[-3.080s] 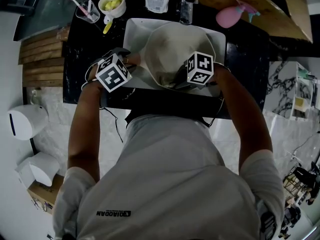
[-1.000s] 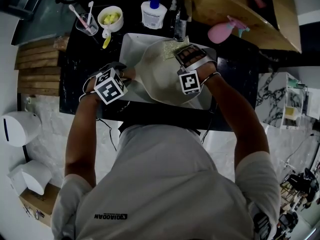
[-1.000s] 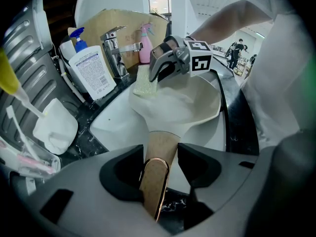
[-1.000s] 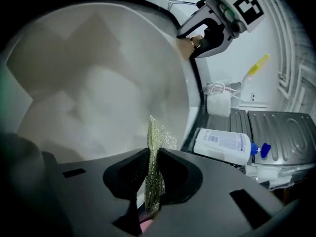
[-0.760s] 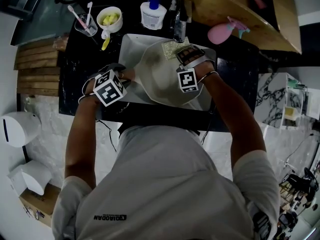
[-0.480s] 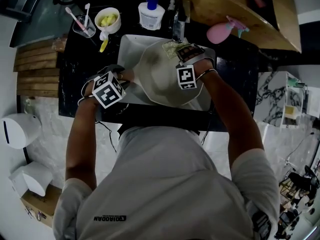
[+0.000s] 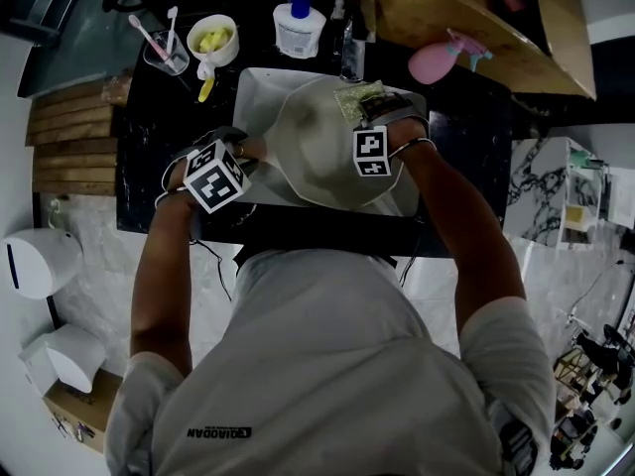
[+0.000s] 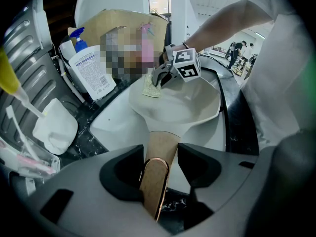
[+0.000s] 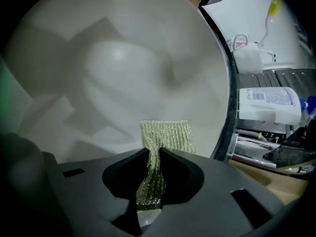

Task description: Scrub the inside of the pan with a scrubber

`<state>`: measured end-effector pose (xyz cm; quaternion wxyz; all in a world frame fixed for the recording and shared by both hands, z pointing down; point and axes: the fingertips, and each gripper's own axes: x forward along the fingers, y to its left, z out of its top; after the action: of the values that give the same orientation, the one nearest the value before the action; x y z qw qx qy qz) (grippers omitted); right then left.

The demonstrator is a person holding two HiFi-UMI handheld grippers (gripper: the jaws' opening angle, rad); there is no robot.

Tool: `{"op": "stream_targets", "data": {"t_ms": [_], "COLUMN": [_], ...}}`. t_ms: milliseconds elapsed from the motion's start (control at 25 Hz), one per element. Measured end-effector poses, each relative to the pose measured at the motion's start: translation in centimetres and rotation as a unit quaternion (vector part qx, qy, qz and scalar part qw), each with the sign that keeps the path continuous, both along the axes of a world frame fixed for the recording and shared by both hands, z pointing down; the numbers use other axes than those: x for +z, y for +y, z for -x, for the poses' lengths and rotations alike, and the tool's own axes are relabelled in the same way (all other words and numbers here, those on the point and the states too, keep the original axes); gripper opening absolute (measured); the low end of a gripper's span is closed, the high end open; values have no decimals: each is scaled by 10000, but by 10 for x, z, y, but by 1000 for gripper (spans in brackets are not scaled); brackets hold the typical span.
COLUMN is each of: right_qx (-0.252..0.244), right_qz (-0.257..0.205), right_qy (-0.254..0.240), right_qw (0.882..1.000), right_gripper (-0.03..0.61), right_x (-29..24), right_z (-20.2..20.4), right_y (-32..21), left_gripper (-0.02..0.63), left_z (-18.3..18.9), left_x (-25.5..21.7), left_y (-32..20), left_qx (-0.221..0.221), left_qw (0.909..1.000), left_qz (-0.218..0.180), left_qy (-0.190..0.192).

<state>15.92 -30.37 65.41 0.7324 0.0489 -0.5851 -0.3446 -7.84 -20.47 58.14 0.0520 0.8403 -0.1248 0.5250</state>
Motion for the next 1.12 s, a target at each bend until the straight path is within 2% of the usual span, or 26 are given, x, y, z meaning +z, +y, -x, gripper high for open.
{"op": "stream_targets", "data": {"t_ms": [520,1120], "right_qx": [1042,2021], "right_qz": [684,1514], "right_qy": [-24,66], "right_qw": [9922,9676], "right_gripper": [92,92], "right_x": [9,17], "right_z": [-22,-36], "right_y": [30,78], "left_gripper": [225,225], "left_z": [-1,-1], "left_x": [-1,0], "left_y": [-1,0], "left_qx": [-10,-28], "left_qw": [10000,10000], "left_qz": [8,50], "left_qy": [0,-20]}}
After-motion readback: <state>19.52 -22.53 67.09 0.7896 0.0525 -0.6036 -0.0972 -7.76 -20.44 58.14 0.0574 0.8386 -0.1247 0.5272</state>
